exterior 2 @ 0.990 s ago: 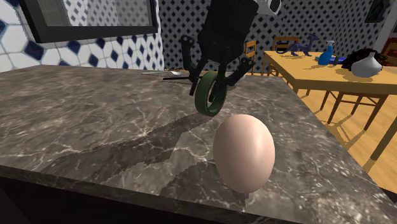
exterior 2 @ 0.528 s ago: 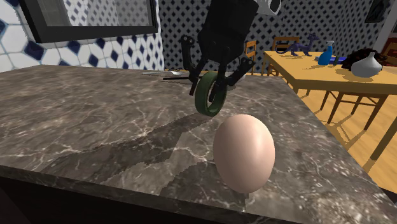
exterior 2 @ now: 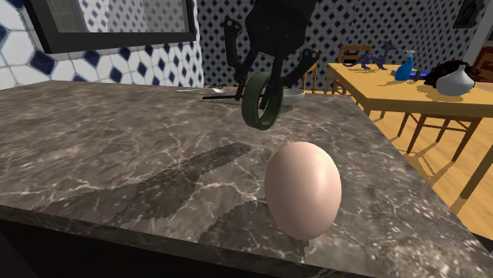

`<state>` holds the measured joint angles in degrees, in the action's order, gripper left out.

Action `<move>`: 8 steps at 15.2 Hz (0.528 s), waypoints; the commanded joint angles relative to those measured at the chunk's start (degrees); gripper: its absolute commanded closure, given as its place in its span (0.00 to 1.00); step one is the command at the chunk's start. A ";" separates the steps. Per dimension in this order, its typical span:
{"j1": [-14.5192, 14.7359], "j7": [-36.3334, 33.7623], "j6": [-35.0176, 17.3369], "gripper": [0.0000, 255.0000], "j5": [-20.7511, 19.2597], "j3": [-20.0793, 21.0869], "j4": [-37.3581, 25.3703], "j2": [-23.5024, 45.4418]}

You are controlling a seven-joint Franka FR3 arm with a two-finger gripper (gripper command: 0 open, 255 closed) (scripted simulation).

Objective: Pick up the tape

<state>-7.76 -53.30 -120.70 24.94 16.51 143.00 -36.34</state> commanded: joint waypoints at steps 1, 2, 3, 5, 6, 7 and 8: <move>-0.15 -0.46 1.76 1.00 -0.43 -0.26 -1.48 -0.30; -0.23 -0.65 2.52 1.00 -0.62 -0.38 -2.18 -0.38; -0.30 -0.84 3.28 1.00 -0.81 -0.50 -2.89 -0.45; -0.44 -1.21 4.78 1.00 -1.17 -0.74 -4.33 -0.54; -0.51 -1.39 5.52 1.00 -1.35 -0.85 -5.07 -0.56; -0.57 -1.58 6.26 1.00 -1.52 -0.97 -5.81 -0.57; -0.64 -1.76 7.00 1.00 -1.69 -1.08 -6.57 -0.56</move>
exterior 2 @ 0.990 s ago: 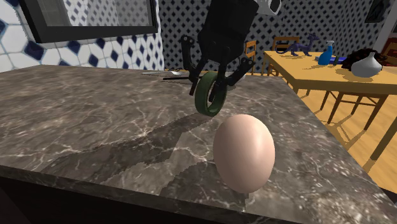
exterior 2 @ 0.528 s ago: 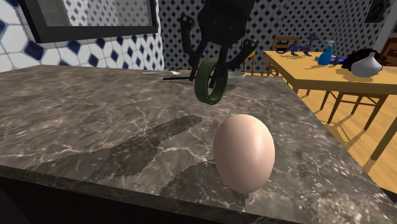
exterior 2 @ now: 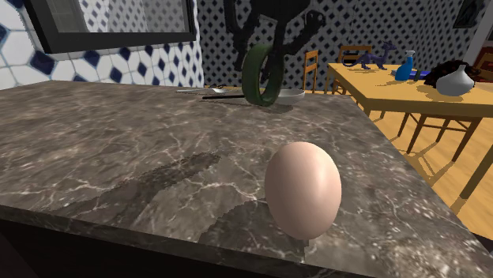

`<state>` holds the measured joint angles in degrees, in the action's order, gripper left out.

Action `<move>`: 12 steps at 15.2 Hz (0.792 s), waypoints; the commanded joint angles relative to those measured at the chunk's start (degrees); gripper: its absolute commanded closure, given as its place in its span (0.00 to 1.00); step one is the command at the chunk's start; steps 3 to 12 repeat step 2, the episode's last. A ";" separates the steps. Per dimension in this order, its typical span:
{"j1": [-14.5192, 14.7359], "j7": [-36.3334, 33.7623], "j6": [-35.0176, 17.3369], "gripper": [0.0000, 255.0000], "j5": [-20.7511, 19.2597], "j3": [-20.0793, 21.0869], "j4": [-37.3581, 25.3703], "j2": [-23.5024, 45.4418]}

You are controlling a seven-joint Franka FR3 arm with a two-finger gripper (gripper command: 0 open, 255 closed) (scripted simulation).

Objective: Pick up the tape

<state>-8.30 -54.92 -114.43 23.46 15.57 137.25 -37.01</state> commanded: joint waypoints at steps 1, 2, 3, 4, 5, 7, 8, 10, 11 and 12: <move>-0.11 -0.17 0.84 1.00 -0.23 -0.16 -0.93 0.10; -0.11 -0.17 0.84 1.00 -0.23 -0.16 -0.94 0.11; -0.11 -0.17 0.84 1.00 -0.23 -0.16 -0.94 0.11; -0.11 -0.17 0.84 1.00 -0.23 -0.16 -0.94 0.11; -0.11 -0.17 0.84 1.00 -0.23 -0.16 -0.94 0.11; -0.11 -0.17 0.84 1.00 -0.23 -0.16 -0.94 0.11; -0.11 -0.17 0.84 1.00 -0.23 -0.16 -0.94 0.11; -0.11 -0.17 0.84 1.00 -0.23 -0.16 -0.94 0.11; -0.11 -0.17 0.84 1.00 -0.23 -0.16 -0.94 0.11; -0.11 -0.17 0.84 1.00 -0.23 -0.16 -0.94 0.11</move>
